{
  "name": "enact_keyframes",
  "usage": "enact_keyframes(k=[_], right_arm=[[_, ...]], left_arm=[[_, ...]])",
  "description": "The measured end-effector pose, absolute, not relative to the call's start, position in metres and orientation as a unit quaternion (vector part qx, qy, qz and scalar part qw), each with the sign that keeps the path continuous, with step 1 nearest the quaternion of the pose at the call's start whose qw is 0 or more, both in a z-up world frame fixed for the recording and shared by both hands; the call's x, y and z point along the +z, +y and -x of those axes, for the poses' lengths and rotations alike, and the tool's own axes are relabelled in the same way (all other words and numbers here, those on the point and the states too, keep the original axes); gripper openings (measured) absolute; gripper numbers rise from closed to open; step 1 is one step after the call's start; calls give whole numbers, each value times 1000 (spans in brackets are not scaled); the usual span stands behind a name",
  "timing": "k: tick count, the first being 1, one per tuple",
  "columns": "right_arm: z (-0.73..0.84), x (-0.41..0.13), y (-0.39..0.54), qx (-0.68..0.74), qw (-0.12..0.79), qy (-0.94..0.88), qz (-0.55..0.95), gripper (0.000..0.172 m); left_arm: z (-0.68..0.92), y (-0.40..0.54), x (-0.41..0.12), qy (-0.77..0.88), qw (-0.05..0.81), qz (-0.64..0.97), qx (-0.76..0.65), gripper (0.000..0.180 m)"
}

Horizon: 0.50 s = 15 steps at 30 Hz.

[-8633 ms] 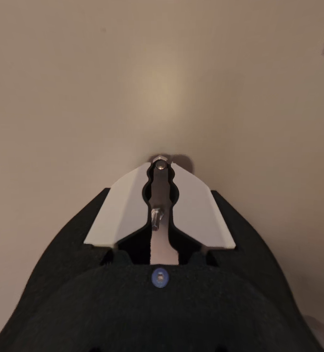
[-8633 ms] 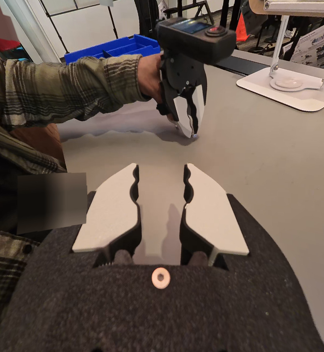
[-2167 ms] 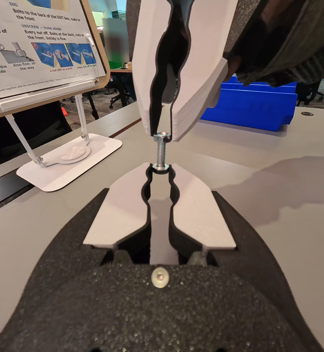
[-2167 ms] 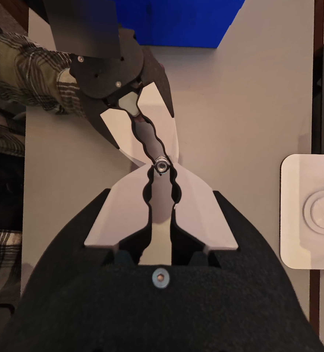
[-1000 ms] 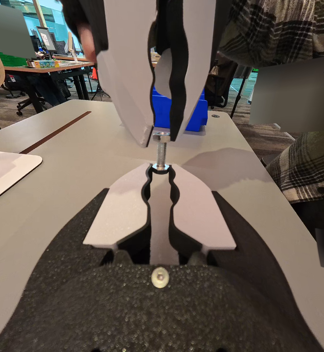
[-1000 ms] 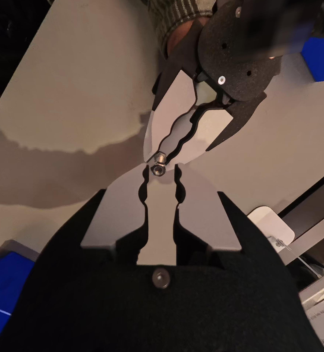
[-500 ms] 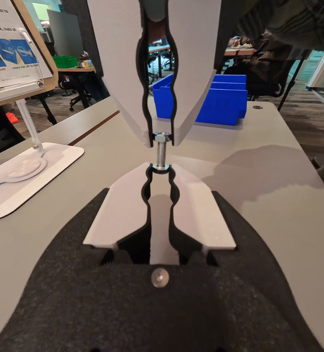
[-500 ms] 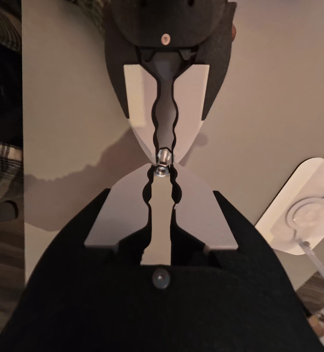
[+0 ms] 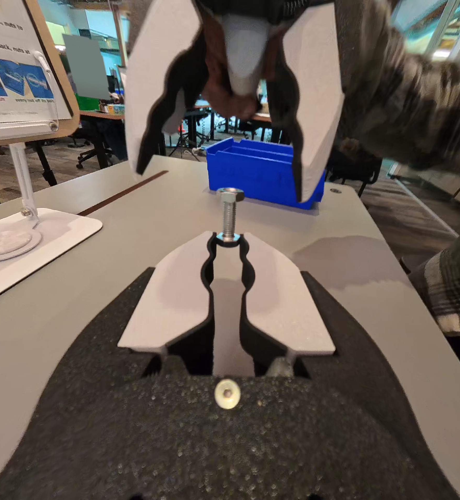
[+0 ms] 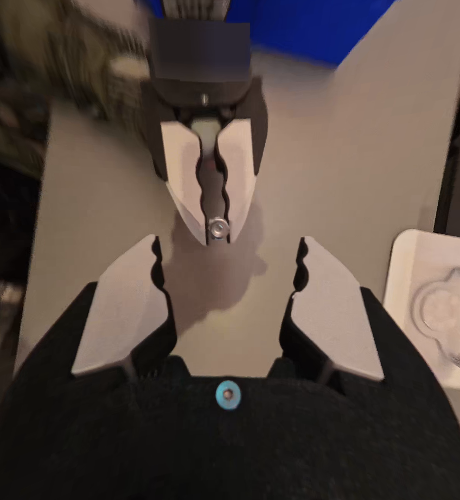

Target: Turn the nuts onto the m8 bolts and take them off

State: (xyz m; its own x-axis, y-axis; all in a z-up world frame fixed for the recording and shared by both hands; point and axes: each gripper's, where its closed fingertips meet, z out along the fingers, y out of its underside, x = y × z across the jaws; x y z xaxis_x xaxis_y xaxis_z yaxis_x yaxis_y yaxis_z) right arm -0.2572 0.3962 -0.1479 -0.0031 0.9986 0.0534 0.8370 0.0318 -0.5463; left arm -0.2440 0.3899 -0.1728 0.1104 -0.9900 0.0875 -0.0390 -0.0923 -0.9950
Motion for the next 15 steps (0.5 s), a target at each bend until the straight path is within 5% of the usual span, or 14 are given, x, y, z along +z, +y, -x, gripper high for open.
enact_keyframes(k=[1,7,15], right_arm=[[261,-142,393,234,261,-656,669,96],[270,-111,378,404,455,-495,620,98],[279,-132,359,416,452,-488,621,102]], left_arm=[[245,391,-170,451,493,557,-492,16],[244,391,-170,436,490,557,-510,16],[241,386,-168,439,492,551,-511,16]])
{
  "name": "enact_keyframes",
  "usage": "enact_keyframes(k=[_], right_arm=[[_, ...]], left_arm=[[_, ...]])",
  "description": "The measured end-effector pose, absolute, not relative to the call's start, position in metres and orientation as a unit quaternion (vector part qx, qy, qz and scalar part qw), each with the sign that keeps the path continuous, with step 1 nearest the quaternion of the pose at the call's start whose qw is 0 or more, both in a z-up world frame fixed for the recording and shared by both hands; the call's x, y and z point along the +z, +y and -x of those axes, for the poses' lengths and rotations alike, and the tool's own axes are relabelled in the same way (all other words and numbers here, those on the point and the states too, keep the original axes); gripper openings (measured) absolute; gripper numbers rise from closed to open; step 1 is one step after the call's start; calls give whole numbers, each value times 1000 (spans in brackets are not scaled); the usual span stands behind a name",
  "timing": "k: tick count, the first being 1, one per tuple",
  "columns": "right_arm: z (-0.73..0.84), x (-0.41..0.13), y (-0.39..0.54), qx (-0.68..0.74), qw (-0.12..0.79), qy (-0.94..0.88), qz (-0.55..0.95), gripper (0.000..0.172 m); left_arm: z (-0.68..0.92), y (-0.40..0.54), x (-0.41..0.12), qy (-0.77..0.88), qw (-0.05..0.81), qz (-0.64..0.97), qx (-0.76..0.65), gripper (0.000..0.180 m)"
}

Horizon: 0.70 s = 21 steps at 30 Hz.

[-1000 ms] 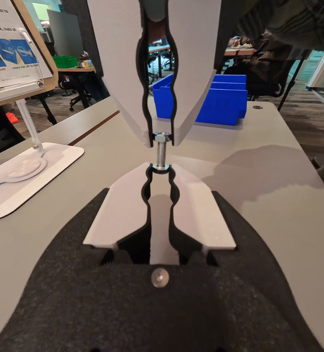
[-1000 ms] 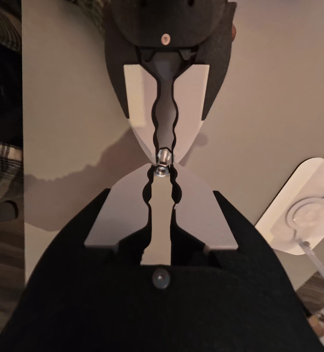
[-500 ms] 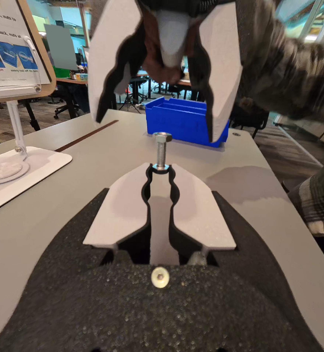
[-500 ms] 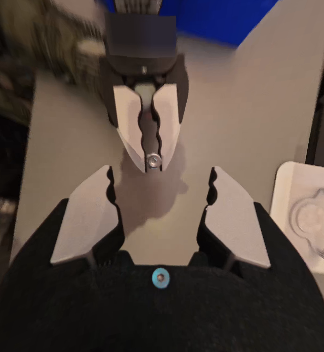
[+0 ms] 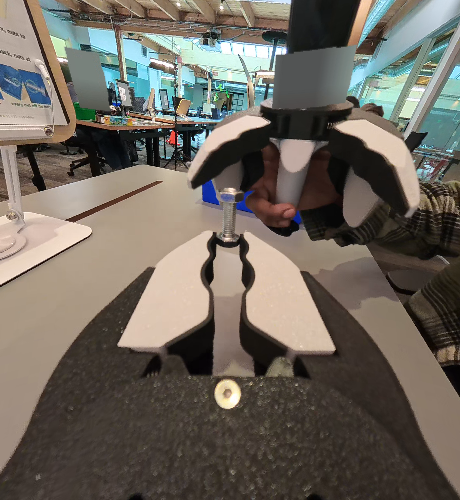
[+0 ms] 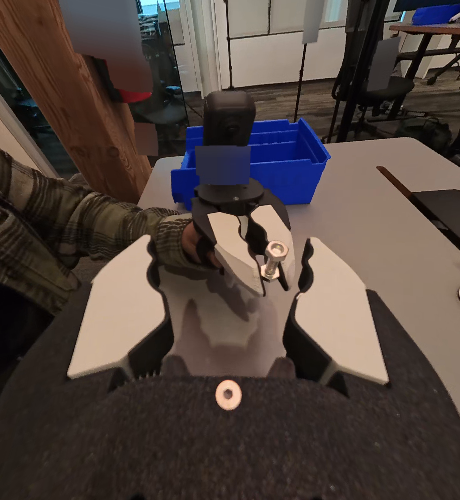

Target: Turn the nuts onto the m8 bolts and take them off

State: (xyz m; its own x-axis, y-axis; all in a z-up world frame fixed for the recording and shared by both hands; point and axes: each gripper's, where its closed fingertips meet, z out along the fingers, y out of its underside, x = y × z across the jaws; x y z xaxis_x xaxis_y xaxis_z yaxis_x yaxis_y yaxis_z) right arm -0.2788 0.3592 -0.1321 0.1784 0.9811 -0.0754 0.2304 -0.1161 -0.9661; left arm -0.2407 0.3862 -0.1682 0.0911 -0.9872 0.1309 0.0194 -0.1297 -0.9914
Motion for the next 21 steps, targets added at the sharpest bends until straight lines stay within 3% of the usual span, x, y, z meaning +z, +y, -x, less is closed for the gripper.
enact_keyframes(k=[16,21], right_arm=[[273,-137,354,396,450,-496,628,100],[268,-142,346,389,445,-506,628,92]], left_arm=[[242,388,-169,436,491,554,-513,16],[243,390,-170,435,493,559,-506,16]])
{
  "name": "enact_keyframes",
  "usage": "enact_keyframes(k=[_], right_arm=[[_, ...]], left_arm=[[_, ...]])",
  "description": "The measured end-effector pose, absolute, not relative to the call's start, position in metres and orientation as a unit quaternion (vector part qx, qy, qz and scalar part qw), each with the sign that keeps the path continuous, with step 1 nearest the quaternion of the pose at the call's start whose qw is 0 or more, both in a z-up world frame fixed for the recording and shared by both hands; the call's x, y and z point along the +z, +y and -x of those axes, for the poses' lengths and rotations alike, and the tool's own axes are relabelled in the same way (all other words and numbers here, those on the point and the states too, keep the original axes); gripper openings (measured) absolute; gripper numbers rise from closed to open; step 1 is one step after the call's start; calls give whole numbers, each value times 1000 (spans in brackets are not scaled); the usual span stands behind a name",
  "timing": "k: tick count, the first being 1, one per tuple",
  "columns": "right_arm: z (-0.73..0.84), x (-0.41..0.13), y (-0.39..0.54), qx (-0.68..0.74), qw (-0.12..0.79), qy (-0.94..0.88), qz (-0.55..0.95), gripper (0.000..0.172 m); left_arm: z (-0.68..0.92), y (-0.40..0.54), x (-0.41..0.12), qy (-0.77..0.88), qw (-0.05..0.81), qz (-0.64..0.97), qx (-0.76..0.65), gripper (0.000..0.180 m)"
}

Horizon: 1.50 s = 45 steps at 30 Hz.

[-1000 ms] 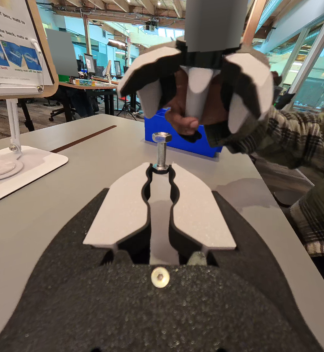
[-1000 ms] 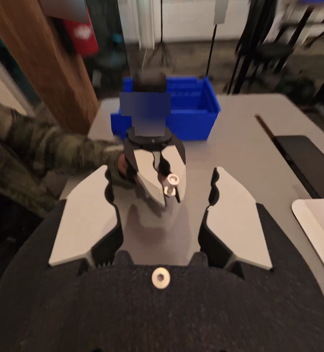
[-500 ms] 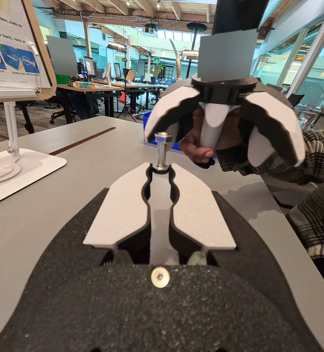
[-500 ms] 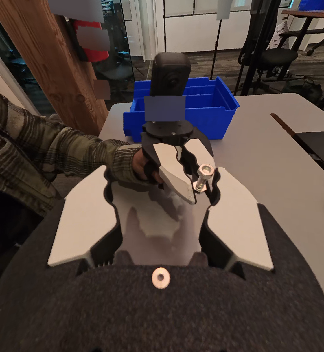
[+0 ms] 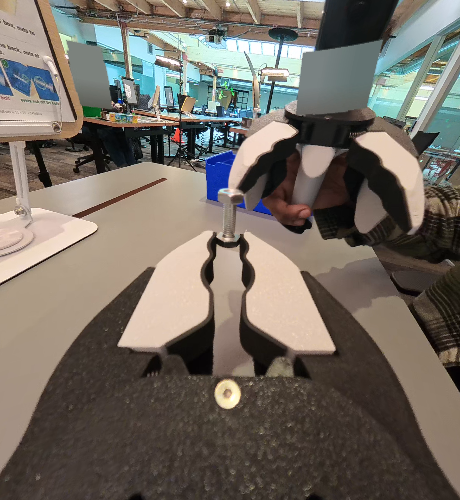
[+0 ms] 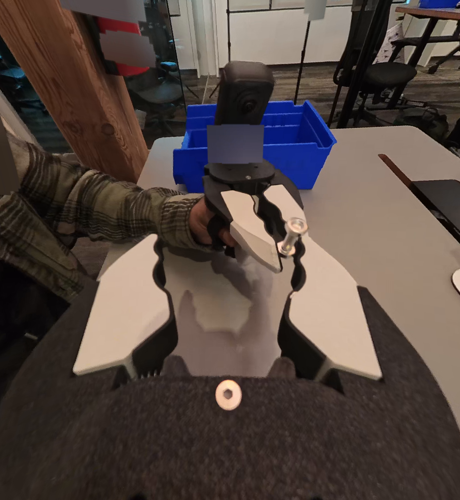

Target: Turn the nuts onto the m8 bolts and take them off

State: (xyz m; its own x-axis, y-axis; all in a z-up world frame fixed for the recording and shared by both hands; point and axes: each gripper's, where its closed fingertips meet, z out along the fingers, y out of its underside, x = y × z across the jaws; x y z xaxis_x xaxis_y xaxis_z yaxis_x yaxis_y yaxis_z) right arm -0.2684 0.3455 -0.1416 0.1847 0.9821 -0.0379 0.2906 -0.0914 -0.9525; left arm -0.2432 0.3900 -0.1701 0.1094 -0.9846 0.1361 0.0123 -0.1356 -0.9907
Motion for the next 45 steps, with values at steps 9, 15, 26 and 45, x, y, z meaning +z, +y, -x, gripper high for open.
enact_keyframes(k=[9,15,26,45], right_arm=[[271,-140,347,397,458,-492,625,94],[264,-134,355,397,484,-460,629,97],[268,-130,355,413,505,-434,621,93],[261,-134,353,415,518,-414,623,92]], left_arm=[[240,388,-173,441,491,561,-500,16],[240,387,-173,440,488,559,-505,16],[237,384,-173,446,486,559,-503,15],[233,380,-175,455,482,556,-501,15]])
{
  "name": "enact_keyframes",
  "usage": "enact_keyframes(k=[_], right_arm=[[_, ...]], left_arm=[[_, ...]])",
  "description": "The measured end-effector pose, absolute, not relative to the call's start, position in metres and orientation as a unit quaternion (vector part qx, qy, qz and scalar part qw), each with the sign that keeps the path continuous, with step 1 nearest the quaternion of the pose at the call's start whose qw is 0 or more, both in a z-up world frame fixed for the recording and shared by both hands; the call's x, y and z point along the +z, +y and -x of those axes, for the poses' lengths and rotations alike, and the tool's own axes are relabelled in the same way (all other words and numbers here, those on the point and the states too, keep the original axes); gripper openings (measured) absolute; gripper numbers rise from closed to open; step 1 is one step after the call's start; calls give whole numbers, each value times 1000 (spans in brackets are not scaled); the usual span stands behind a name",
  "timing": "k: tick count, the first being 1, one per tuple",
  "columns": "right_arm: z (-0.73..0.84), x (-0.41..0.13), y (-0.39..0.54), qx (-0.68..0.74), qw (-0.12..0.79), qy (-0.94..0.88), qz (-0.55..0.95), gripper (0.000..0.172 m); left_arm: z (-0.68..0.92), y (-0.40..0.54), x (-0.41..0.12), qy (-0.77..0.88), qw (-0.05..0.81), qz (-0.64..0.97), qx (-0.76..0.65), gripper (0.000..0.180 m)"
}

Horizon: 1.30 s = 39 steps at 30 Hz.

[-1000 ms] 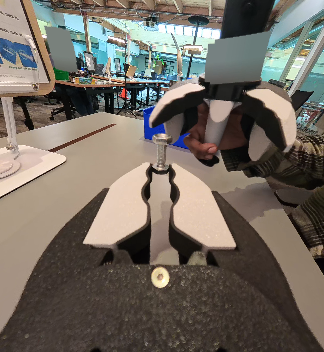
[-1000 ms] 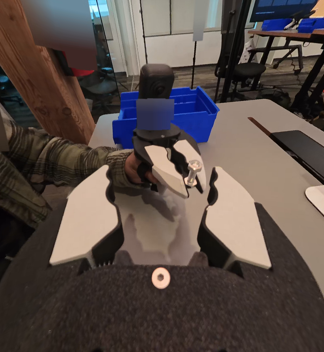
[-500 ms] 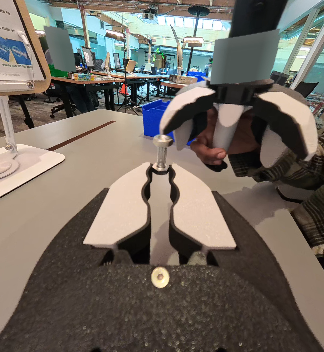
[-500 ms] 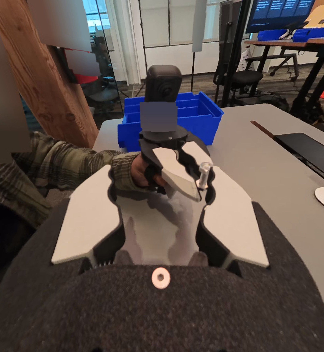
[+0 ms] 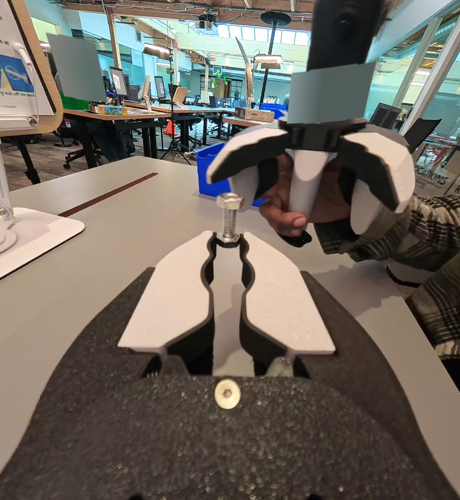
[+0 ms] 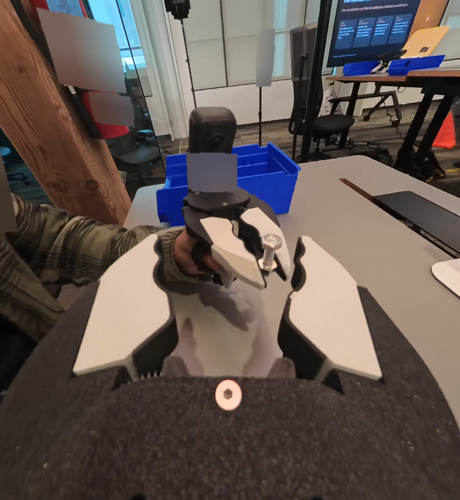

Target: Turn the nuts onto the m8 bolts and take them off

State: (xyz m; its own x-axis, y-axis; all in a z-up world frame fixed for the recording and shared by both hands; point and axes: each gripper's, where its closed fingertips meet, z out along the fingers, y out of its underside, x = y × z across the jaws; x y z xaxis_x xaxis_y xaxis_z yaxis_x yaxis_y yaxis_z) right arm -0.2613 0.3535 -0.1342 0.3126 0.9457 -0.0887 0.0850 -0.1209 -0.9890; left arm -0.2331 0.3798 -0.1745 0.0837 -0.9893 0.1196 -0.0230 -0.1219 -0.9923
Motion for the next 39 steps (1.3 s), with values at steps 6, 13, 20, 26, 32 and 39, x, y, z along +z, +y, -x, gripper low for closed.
enact_keyframes(k=[6,13,20,26,32,39], right_arm=[[258,-146,335,398,511,-426,632,90],[269,-143,342,420,506,-419,626,93],[264,-138,348,392,529,-415,628,92],[267,-145,327,395,514,-434,626,90],[266,-141,349,391,526,-413,632,94],[258,-143,329,384,523,-413,638,91]], left_arm=[[236,382,-174,452,487,560,-495,15],[232,378,-176,460,482,559,-493,15],[232,377,-173,457,483,554,-502,15],[234,380,-174,454,488,560,-493,15],[230,375,-174,461,483,555,-496,15],[233,380,-175,453,485,561,-495,15]])
